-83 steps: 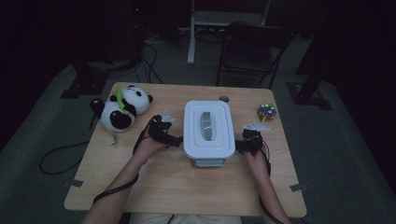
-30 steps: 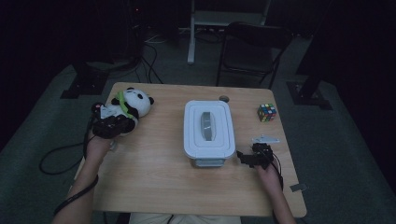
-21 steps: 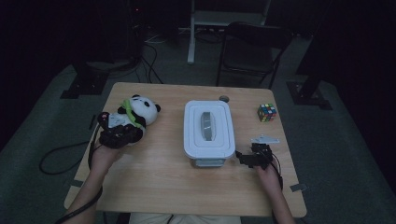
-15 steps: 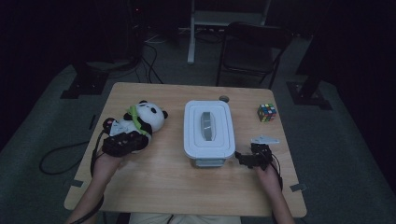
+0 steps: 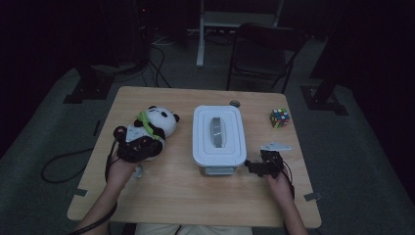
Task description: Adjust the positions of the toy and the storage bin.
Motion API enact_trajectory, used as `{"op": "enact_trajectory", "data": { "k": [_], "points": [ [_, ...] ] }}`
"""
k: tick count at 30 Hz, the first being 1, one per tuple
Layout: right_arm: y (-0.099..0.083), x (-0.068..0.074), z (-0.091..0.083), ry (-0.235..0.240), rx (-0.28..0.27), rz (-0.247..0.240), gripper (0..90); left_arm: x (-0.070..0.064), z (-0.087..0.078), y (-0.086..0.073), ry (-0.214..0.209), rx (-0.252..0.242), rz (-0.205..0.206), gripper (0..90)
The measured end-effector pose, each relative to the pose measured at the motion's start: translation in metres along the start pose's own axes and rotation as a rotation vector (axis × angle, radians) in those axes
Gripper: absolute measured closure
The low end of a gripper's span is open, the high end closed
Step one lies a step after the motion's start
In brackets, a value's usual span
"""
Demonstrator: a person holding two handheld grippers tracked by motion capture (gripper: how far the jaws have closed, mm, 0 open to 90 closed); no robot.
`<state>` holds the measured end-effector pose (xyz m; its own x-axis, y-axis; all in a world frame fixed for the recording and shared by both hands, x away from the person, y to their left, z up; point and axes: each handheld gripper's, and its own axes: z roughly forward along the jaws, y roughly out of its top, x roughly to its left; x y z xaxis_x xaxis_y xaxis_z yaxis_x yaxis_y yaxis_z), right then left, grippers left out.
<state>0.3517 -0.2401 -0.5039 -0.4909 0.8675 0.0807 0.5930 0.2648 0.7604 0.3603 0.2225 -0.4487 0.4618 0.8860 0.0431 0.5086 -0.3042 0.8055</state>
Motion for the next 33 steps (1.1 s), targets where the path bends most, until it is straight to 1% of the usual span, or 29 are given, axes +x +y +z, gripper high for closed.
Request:
{"op": "enact_trajectory", "data": {
  "k": [3,4,6,10,11,12,13,14,16,17,19,21,22,25,27,29,30,31,32,33],
  "points": [
    [0.001,0.0,-0.001,0.003,-0.003,0.0,15.4,0.007,0.008,0.003,0.039,-0.009,-0.009,54.0],
    [0.001,0.001,-0.001,0.002,-0.003,-0.002,15.4,0.011,0.011,0.003,0.052,-0.014,-0.018,54.0],
    [0.001,0.001,-0.001,0.004,-0.003,-0.005,15.4,0.018,0.015,0.005,0.057,-0.016,-0.048,53.9],
    [0.002,0.002,-0.001,0.007,0.0,-0.008,15.4,0.026,0.02,0.01,0.076,-0.012,-0.064,53.7],
    [0.003,0.002,-0.001,0.008,-0.002,-0.008,15.4,0.027,0.019,0.011,0.073,-0.008,-0.067,53.0],
    [0.003,0.002,-0.001,0.008,-0.003,-0.008,15.4,0.025,0.018,0.012,0.08,-0.01,-0.064,51.8],
    [0.003,0.002,-0.002,0.008,-0.005,-0.009,15.4,0.024,0.015,0.012,0.092,-0.009,-0.061,49.1],
    [0.003,0.002,-0.002,0.006,-0.006,-0.011,15.4,0.022,0.013,0.012,0.088,-0.016,-0.064,44.7],
    [0.003,0.001,-0.001,0.008,-0.006,-0.008,15.4,0.018,0.006,0.012,0.091,-0.034,-0.082,34.7],
    [0.003,0.001,-0.001,0.006,-0.001,-0.007,15.4,0.016,0.002,0.012,0.083,-0.046,-0.087,29.9],
    [0.003,0.0,0.0,0.001,0.003,-0.008,15.4,0.01,-0.009,0.014,0.083,-0.076,-0.081,27.2],
    [0.003,0.0,0.001,0.001,0.002,-0.008,15.4,0.003,-0.019,0.018,0.057,-0.098,-0.076,21.4],
    [0.004,0.001,0.001,0.001,0.002,-0.009,15.4,-0.001,-0.022,0.019,0.045,-0.108,-0.067,20.8],
    [0.005,0.001,0.002,0.003,0.001,-0.007,15.4,-0.011,-0.024,0.023,0.008,-0.109,-0.035,20.7],
    [0.007,0.001,0.003,0.006,0.003,-0.008,15.4,-0.013,-0.02,0.025,-0.029,-0.094,-0.028,19.6],
    [0.008,0.001,0.004,0.003,0.002,-0.008,15.4,-0.017,-0.015,0.026,-0.049,-0.084,-0.013,18.4],
    [0.008,0.001,0.005,0.005,0.002,-0.007,15.4,-0.019,-0.012,0.026,-0.066,-0.077,-0.014,16.5],
    [0.009,0.0,0.005,0.005,0.001,-0.004,15.4,-0.021,-0.009,0.027,-0.08,-0.062,-0.003,12.5],
    [0.01,0.0,0.006,0.004,0.002,-0.005,15.4,-0.024,-0.006,0.027,-0.083,-0.056,0.01,10.8],
    [0.01,-0.001,0.006,0.002,0.003,-0.009,15.4,-0.027,-0.003,0.027,-0.091,-0.057,0.014,10.7]
  ]
}}
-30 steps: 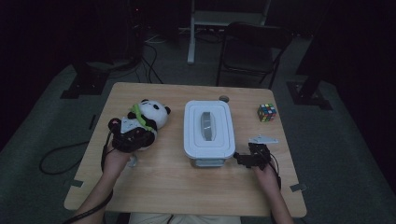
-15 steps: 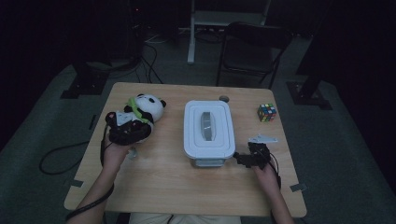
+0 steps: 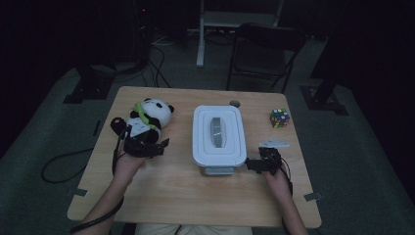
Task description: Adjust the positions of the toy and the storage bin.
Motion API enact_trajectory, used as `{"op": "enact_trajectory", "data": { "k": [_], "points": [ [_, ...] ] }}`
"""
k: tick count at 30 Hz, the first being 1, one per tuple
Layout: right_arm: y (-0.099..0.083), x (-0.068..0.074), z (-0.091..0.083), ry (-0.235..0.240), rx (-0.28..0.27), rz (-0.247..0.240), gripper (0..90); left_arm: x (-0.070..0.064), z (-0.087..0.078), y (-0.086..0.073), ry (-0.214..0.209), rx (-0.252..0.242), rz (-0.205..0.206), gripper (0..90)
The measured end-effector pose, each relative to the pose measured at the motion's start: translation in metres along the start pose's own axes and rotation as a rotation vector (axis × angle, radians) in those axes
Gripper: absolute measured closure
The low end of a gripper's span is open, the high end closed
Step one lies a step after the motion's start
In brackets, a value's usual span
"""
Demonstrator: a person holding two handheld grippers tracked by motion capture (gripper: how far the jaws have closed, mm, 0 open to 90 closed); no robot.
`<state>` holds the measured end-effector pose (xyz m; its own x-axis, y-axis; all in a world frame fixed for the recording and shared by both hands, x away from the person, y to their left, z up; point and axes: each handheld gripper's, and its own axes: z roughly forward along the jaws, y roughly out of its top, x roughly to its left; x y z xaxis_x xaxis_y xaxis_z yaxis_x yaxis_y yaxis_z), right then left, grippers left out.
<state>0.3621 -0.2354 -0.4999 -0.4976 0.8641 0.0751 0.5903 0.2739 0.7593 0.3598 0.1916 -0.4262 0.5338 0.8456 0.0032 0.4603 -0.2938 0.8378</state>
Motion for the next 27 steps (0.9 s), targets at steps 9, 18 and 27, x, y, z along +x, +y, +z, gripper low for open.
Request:
{"op": "enact_trajectory", "data": {
  "k": [9,18,27],
  "points": [
    [0.005,-0.002,0.006,-0.005,-0.013,0.015,15.4,-0.021,0.036,0.002,-0.029,0.075,0.027,1.4],
    [0.011,-0.001,0.013,0.014,-0.038,0.038,15.3,-0.036,0.075,0.002,-0.03,0.14,0.045,1.5],
    [0.014,-0.001,0.016,0.044,-0.058,0.06,15.8,-0.04,0.086,0.003,-0.049,0.161,0.05,1.5]
  ]
}}
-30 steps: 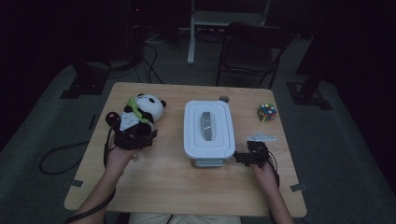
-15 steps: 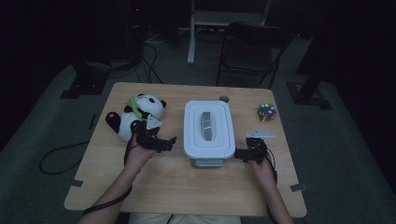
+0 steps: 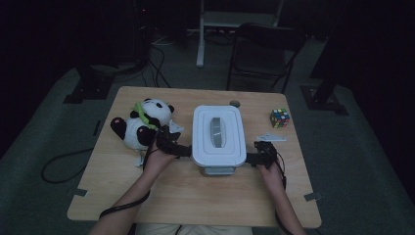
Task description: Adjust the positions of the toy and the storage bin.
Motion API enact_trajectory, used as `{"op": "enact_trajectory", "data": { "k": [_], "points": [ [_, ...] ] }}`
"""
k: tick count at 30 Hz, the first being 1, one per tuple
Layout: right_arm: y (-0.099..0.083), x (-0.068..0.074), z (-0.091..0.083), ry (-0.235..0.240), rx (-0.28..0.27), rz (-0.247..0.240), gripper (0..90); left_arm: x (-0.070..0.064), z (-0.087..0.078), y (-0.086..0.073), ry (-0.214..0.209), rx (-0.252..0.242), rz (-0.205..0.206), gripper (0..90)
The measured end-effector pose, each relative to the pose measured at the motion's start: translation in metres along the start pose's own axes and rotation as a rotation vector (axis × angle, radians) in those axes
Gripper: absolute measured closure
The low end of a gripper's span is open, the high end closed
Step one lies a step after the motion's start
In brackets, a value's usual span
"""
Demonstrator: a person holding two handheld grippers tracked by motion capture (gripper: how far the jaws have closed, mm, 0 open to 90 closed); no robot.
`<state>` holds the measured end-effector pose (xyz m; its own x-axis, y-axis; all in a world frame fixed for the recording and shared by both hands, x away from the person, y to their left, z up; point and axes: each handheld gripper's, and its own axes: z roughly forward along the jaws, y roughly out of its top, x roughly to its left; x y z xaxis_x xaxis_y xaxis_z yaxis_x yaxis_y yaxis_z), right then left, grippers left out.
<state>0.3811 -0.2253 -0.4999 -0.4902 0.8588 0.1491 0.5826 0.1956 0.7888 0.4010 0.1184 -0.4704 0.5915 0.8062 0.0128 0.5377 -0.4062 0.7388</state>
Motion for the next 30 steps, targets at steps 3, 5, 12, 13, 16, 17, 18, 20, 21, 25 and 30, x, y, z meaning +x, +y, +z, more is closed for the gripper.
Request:
{"op": "enact_trajectory", "data": {
  "k": [3,5,12,13,16,17,18,20,21,25,30],
  "points": [
    [-0.001,0.002,0.001,0.002,0.001,-0.007,17.2,0.001,0.0,-0.001,0.005,0.006,-0.001,1.5],
    [-0.001,0.004,0.001,0.014,0.011,-0.013,17.2,0.004,0.0,-0.002,0.007,0.011,-0.001,1.5],
    [-0.002,0.016,0.003,0.046,0.015,-0.05,17.5,0.01,-0.005,-0.009,0.03,0.026,0.003,1.8],
    [-0.002,0.017,0.004,0.053,0.014,-0.05,17.6,0.011,-0.006,-0.01,0.033,0.028,0.007,1.9],
    [-0.001,0.021,0.006,0.069,0.018,-0.06,18.4,0.014,-0.009,-0.013,0.033,0.028,-0.001,1.9],
    [-0.001,0.023,0.007,0.072,0.019,-0.064,18.4,0.015,-0.009,-0.014,0.034,0.026,-0.002,1.9],
    [-0.001,0.024,0.008,0.075,0.021,-0.069,18.4,0.016,-0.01,-0.015,0.037,0.031,0.001,1.9],
    [0.0,0.025,0.008,0.071,0.02,-0.082,18.0,0.017,-0.01,-0.017,0.035,0.029,0.003,1.9],
    [0.001,0.026,0.009,0.062,0.019,-0.089,16.3,0.017,-0.01,-0.018,0.027,0.029,0.004,1.8],
    [0.003,0.02,0.002,-0.005,-0.021,-0.091,14.0,0.016,-0.01,-0.024,0.022,0.033,0.013,1.9],
    [0.006,-0.011,-0.016,-0.13,-0.082,-0.031,13.1,0.016,-0.012,-0.032,0.001,0.024,0.004,1.9]
  ]
}}
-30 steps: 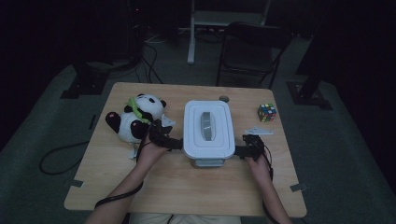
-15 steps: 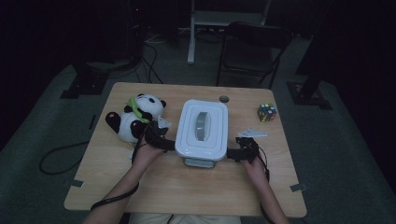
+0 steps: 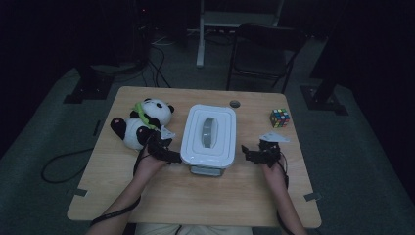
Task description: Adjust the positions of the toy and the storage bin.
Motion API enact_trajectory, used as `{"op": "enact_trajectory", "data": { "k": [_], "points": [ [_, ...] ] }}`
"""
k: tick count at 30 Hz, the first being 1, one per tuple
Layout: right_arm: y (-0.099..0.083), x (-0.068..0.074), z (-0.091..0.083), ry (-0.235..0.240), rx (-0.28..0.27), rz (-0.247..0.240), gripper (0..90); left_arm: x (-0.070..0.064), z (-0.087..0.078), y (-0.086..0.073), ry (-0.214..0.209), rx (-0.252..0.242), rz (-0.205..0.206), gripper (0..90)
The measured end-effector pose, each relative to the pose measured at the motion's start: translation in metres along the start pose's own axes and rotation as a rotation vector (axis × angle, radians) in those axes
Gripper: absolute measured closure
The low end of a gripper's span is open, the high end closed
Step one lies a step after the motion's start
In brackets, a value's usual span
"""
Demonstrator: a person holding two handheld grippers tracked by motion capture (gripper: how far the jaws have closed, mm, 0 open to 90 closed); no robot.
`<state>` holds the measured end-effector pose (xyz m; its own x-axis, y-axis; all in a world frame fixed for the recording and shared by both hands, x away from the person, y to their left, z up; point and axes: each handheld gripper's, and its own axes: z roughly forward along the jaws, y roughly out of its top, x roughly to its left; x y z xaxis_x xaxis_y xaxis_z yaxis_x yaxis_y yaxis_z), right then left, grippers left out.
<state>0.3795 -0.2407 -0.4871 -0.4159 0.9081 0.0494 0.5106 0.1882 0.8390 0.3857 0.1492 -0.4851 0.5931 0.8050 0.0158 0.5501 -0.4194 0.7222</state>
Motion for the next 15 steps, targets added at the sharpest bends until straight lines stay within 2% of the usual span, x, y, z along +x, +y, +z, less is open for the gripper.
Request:
{"op": "enact_trajectory", "data": {
  "k": [4,6,8,11,13,15],
  "points": [
    [0.003,-0.031,-0.009,-0.038,-0.005,0.109,13.0,0.001,-0.001,-0.008,-0.015,-0.003,-0.009,1.9],
    [0.004,-0.042,-0.013,-0.083,-0.011,0.157,12.1,0.0,-0.001,-0.012,-0.021,0.005,-0.012,1.9],
    [0.006,-0.051,-0.016,-0.099,-0.023,0.148,10.7,0.0,0.0,-0.016,-0.027,0.006,-0.015,1.9],
    [0.01,-0.063,-0.015,-0.128,-0.03,0.171,10.7,0.0,-0.001,-0.021,-0.027,0.01,-0.012,1.9],
    [0.014,-0.069,-0.013,-0.182,-0.04,0.172,10.8,0.0,-0.001,-0.024,-0.031,0.012,-0.014,1.9],
    [0.017,-0.078,-0.008,-0.209,-0.044,0.185,11.0,0.0,-0.001,-0.026,-0.027,0.016,-0.009,1.9]
  ]
}}
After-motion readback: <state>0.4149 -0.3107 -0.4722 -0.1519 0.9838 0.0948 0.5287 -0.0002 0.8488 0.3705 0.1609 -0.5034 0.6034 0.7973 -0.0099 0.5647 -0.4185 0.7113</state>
